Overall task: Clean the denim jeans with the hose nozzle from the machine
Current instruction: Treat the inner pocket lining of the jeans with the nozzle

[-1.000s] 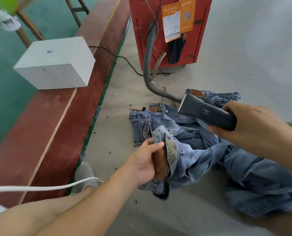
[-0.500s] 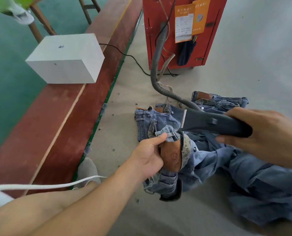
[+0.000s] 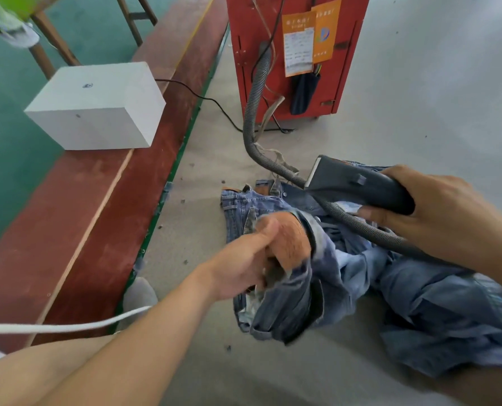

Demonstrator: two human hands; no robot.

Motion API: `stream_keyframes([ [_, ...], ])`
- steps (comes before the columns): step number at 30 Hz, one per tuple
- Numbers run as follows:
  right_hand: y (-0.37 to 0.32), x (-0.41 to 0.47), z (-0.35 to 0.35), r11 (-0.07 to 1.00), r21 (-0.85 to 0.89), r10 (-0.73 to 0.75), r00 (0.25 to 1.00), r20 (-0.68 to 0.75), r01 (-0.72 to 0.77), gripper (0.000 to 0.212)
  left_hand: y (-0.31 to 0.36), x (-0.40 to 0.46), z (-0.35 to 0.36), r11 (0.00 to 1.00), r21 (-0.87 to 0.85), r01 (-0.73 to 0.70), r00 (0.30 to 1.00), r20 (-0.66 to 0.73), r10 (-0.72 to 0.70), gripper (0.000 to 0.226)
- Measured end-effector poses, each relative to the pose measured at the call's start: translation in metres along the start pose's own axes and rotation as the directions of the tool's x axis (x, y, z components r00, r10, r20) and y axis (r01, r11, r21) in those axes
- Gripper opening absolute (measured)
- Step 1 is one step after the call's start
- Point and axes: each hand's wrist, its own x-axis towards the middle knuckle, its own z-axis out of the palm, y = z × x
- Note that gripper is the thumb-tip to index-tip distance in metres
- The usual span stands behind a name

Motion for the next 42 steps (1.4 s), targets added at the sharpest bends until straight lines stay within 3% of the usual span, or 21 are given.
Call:
stream_keyframes([
  [2,0.004,0.001,-0.002,1.0,0.021,0.011,1.0,-0.029,-0.01,0.057,0.0,0.002,-0.002,0.994,0.107,0.034,0.998,0.05,-0.039,0.063],
  [5,0.009,0.002,-0.006,0.998,0.063,0.033,0.998,-0.056,-0.029,0.053,-0.013,0.012,0.001,0.951,0.302,0.066,0.998,-0.016,-0.065,0.067],
  [6,0.012,0.001,-0.008,0.997,0.071,0.045,0.997,-0.07,-0.04,0.054,-0.015,0.017,0.0,0.968,0.252,0.016,1.0,-0.016,-0.012,0.061],
  [9,0.019,0.004,-0.008,0.994,0.093,0.066,0.991,-0.115,-0.056,0.049,-0.002,0.018,-0.017,0.988,-0.129,-0.084,0.996,-0.051,0.078,0.056],
  [10,0.02,0.004,-0.009,0.992,0.103,0.083,0.988,-0.13,-0.07,0.045,-0.001,0.017,-0.017,0.996,-0.058,-0.063,0.997,-0.053,0.06,0.056],
  [11,0.022,0.003,-0.01,0.99,0.11,0.098,0.986,-0.138,-0.084,0.04,-0.005,0.019,-0.015,0.984,0.181,0.008,0.998,-0.066,0.004,0.052],
  [12,0.023,0.002,-0.01,0.989,0.116,0.107,0.985,-0.138,-0.091,0.036,-0.013,0.021,-0.013,0.901,0.429,0.066,0.994,-0.111,-0.021,0.045],
  [13,0.024,0.002,-0.01,0.989,0.118,0.107,0.985,-0.134,-0.092,0.033,-0.02,0.025,-0.012,0.819,0.563,0.112,0.987,-0.156,-0.028,0.037],
  [14,0.025,0.001,-0.01,0.989,0.119,0.107,0.986,-0.126,-0.092,0.032,-0.024,0.027,-0.011,0.813,0.566,0.134,0.981,-0.191,-0.029,0.036],
  [17,0.028,0.0,-0.011,0.99,0.107,0.102,0.99,-0.094,-0.091,0.035,-0.014,0.027,-0.017,0.994,0.108,0.008,0.995,-0.101,0.003,0.056],
  [19,0.029,0.0,-0.011,0.99,0.112,0.1,0.99,-0.102,-0.089,0.038,-0.004,0.025,-0.023,0.991,-0.13,-0.031,0.999,0.032,0.035,0.063],
  [22,0.027,-0.002,-0.012,0.989,0.127,0.091,0.99,-0.107,-0.077,0.035,-0.021,0.027,-0.009,0.989,0.07,0.128,0.992,0.006,-0.128,0.06],
  [24,0.025,-0.002,-0.013,0.991,0.113,0.085,0.992,-0.095,-0.074,0.037,-0.022,0.028,-0.002,0.987,0.11,0.118,0.991,-0.08,-0.109,0.054],
  [26,0.027,-0.002,-0.012,0.993,0.088,0.082,0.995,-0.064,-0.076,0.048,-0.008,0.028,-0.008,1.0,-0.009,-0.016,0.994,-0.105,0.015,0.059],
  [29,0.031,-0.004,-0.009,0.996,0.062,0.071,0.997,-0.013,-0.07,0.063,0.018,0.019,-0.02,0.944,-0.228,-0.24,0.971,-0.07,0.23,0.046],
  [30,0.031,-0.005,-0.01,0.996,0.061,0.069,0.998,0.004,-0.069,0.065,0.017,0.019,-0.021,0.957,-0.144,-0.252,0.965,-0.115,0.237,0.046],
  [32,0.03,-0.007,-0.009,0.996,0.057,0.064,0.997,0.038,-0.067,0.063,0.005,0.019,-0.021,0.983,0.147,-0.107,0.973,-0.187,0.134,0.048],
  [33,0.03,-0.007,-0.009,0.997,0.053,0.057,0.997,0.053,-0.06,0.062,-0.001,0.02,-0.021,0.982,0.188,-0.027,0.983,-0.173,0.06,0.047],
  [35,0.029,-0.006,-0.008,0.998,0.049,0.043,0.997,0.07,-0.046,0.056,0.001,0.017,-0.021,0.997,0.079,-0.01,0.992,-0.125,0.02,0.047],
  [37,0.027,-0.005,-0.008,0.998,0.051,0.023,0.997,0.075,-0.027,0.049,0.009,0.014,-0.025,0.994,-0.038,-0.107,0.989,-0.103,0.102,0.05],
  [42,0.027,-0.005,-0.006,1.0,0.024,-0.004,0.993,0.114,0.001,0.052,0.017,0.014,-0.022,0.956,-0.113,-0.27,0.942,-0.236,0.238,0.04],
])
